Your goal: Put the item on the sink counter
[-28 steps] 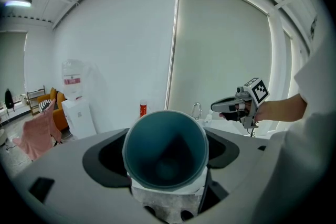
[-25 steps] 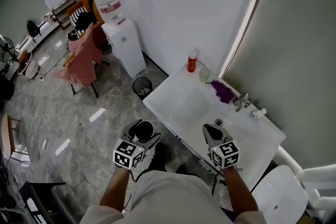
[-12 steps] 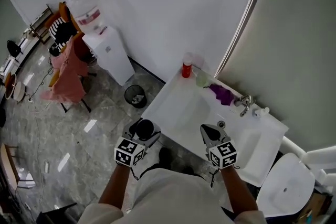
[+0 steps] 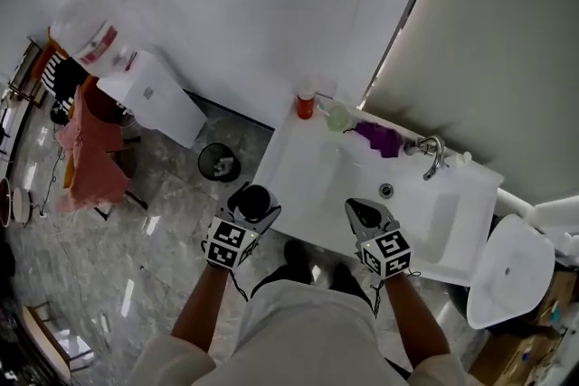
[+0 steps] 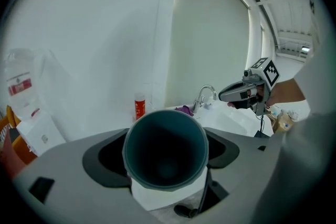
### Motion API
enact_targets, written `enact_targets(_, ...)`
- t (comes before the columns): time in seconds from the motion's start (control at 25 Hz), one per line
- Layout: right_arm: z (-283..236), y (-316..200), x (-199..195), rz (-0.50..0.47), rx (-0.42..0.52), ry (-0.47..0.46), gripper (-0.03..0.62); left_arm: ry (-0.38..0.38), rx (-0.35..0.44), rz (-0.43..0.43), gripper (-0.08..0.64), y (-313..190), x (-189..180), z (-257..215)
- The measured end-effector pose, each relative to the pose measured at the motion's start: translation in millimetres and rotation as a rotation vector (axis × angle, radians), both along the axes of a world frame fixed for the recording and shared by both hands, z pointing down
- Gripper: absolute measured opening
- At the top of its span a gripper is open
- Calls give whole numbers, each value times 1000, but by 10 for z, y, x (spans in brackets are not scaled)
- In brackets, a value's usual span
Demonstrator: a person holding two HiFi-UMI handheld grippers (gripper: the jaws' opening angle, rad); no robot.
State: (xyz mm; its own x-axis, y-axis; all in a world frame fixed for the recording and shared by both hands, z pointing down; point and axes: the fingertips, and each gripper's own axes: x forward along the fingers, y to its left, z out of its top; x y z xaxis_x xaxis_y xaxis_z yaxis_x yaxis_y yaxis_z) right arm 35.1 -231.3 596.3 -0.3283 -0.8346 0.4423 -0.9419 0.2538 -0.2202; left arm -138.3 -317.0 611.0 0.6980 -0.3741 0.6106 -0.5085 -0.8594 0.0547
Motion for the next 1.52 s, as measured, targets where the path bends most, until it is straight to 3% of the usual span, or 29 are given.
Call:
enact_targets(0.32, 312, -139, 94, 138, -56, -13, 11, -29, -18, 126, 394, -561, 397, 468)
enact_targets(0.6, 476, -182, 219, 163, -95, -21, 11, -58, -2, 185, 394, -910, 859, 836)
enact_targets(1.0, 782, -400, 507, 119, -134, -18, 11, -100, -11, 180, 394, -1192, 1394, 1302)
enact_targets(1.52, 1205, -682, 503, 4, -179, -60, 11, -145, -8, 138, 394, -1621, 1846, 1878)
